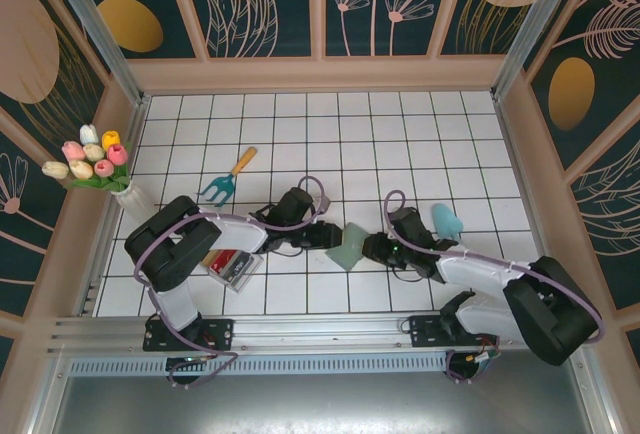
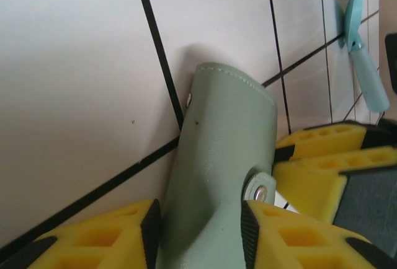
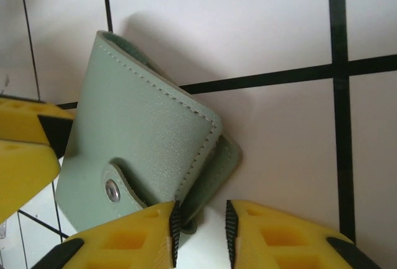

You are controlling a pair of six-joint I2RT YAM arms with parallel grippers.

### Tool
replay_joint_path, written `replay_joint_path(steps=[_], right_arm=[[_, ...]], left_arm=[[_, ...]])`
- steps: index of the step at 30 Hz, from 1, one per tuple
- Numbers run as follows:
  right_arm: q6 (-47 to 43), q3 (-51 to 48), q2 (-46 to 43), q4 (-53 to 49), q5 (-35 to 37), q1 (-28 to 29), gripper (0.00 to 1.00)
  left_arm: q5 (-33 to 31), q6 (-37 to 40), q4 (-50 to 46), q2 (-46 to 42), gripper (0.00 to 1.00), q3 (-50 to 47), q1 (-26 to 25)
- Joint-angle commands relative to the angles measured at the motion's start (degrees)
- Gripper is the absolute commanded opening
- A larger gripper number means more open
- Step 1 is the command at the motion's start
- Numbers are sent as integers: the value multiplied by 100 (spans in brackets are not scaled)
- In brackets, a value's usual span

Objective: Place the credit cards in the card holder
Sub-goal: Rotate the card holder at the bottom-center of the table, then pick up the card holder at the bottom-center of the table, then open the button on the card holder.

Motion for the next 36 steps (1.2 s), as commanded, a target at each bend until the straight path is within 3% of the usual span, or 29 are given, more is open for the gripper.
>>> replay_joint_path(steps=[1,5,12,16,22,33,36], right_arm=[[113,143,300,274,-34,27,27],[38,199,456,244,-35,27,27],[-82,489,329,-511,237,-52,28],[-7,774,-134,-1143,474,-1,33],[152,1034,-441,-1394,760,317,47],[368,1926,1123,-1889,1463,1015,53],[501,2071,1550,-2393,1941,1192,41]], left_arm=[[439,-208,201,-49,38,-179,-67],[796,-561,851,-52,35,-335,-64],[637,-1146,1342,-154,14,-550,-62],[461,-1446,1560,-191,10,-601,-76],[242,-1735,1783,-265,9,-618,-135],[338,-1650,1945,-349,8,-574,-175],[333,-1688,2088,-349,6,-634,-171]])
